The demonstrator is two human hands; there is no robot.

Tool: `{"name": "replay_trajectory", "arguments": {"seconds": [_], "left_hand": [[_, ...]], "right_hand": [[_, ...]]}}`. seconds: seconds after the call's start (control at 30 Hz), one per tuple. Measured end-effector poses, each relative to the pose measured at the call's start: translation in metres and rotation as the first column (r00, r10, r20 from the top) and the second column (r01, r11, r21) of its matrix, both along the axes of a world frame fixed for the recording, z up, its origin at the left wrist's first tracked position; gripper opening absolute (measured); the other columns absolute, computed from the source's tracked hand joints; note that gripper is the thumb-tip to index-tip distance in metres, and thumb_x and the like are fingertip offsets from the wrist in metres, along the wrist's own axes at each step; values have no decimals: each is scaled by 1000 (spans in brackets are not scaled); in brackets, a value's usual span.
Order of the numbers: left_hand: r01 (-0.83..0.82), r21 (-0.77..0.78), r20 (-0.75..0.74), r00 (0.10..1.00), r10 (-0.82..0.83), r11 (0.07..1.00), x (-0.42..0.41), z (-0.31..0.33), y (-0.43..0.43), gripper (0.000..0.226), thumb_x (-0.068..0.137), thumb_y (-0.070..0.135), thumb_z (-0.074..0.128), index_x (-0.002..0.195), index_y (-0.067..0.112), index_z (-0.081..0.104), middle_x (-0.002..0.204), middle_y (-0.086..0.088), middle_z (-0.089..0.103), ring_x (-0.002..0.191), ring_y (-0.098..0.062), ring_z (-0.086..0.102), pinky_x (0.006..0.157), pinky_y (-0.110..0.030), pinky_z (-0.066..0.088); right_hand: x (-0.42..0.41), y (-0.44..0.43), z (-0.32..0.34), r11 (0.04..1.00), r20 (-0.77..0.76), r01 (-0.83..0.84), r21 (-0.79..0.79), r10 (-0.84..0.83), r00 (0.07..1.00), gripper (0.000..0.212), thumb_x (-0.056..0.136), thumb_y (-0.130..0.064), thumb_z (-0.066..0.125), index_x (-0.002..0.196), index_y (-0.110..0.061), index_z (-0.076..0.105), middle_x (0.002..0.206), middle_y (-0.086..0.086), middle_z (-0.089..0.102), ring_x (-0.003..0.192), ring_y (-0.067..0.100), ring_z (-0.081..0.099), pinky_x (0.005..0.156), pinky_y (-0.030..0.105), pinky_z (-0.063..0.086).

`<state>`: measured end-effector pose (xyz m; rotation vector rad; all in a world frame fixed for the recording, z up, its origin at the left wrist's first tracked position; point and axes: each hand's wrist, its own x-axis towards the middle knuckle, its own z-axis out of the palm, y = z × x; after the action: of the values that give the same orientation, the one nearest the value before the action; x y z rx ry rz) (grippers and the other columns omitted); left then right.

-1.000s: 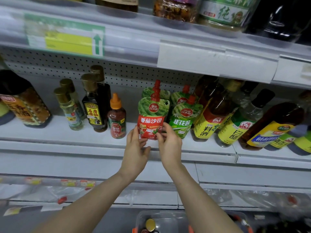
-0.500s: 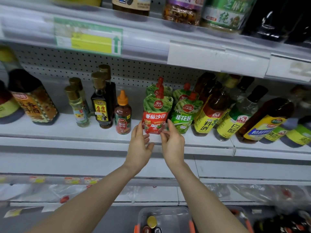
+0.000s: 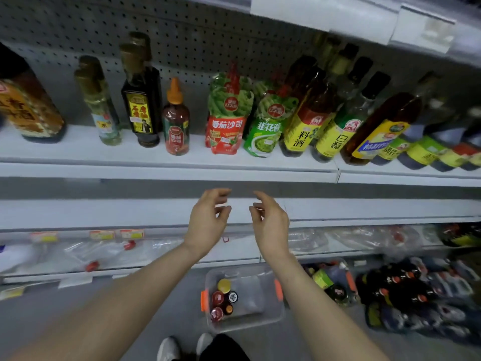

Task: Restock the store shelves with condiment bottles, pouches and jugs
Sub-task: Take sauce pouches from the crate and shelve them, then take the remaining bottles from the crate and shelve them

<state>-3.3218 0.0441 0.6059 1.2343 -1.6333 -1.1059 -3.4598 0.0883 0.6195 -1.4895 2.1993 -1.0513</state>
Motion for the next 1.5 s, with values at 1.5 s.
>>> {"name": "replay_trajectory", "arguments": {"seconds": [1.5], "left_hand": [[-381,626,335,919,207,680,-115,-418,232,40,89,4,69,127,13,61,114,2,64,106,-12,62,91,-21,49]], "right_hand": [[-164,160,-414,705,280,-416,574,309,909,45,91,1,65,135,-10,62,124,7,69,106,20,68,97,33,52]]}}
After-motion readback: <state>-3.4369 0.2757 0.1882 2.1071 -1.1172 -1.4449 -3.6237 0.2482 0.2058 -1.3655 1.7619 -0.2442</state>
